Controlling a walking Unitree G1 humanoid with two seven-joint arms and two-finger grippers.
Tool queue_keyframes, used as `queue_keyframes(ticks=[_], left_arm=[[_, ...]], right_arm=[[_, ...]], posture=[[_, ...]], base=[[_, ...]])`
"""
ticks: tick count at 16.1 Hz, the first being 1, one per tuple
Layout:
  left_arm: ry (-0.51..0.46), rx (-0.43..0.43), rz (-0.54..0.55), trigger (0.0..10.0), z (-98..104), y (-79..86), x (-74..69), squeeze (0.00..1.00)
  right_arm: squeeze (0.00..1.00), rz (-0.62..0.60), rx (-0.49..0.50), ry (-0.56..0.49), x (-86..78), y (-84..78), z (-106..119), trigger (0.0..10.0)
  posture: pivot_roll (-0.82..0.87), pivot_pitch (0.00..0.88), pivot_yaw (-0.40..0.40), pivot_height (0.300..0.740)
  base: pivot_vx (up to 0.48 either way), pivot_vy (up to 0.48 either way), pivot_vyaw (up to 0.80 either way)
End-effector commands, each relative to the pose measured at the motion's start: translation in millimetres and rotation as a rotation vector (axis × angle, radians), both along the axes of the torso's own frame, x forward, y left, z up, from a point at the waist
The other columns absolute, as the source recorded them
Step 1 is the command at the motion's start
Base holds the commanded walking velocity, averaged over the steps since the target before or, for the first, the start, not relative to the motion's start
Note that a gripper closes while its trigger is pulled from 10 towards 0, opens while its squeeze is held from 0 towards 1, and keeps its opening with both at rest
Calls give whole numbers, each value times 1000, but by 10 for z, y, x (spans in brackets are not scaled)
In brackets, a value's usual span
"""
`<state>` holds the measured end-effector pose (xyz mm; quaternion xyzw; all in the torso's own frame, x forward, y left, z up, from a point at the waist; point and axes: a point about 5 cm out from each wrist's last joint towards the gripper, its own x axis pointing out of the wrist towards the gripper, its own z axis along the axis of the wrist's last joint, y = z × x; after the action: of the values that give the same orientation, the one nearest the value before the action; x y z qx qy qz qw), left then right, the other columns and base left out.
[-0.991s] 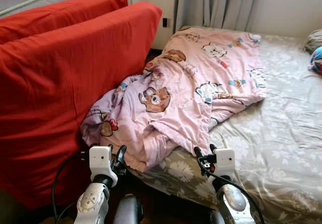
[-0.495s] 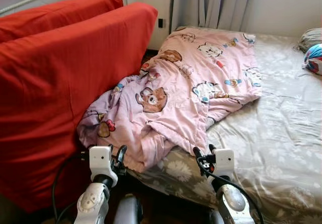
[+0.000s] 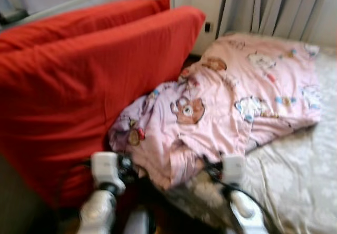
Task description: Clean up the room
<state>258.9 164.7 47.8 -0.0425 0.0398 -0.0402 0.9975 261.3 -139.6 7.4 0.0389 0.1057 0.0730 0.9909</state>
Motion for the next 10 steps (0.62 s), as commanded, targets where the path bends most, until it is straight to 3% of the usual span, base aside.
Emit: queue_keyframes(ticks=[1,6,10], left_arm=[[-13,19,14,10000,44,82,19,0],[-15,14,9,10000,53,77,17,0],[-15,14,9,10000,53,77,17,0]], right_arm=[[0,13,11,-3,24,86,17,10000],[0,-80,22,63,73,-17,-48,10000],[0,-80,22,63,73,-17,-48,10000]], posture=[[18,37,15,615],[29,46,17,615],[29,46,17,615]], base=[[259,0,0],[0,0,0],[0,0,0]])
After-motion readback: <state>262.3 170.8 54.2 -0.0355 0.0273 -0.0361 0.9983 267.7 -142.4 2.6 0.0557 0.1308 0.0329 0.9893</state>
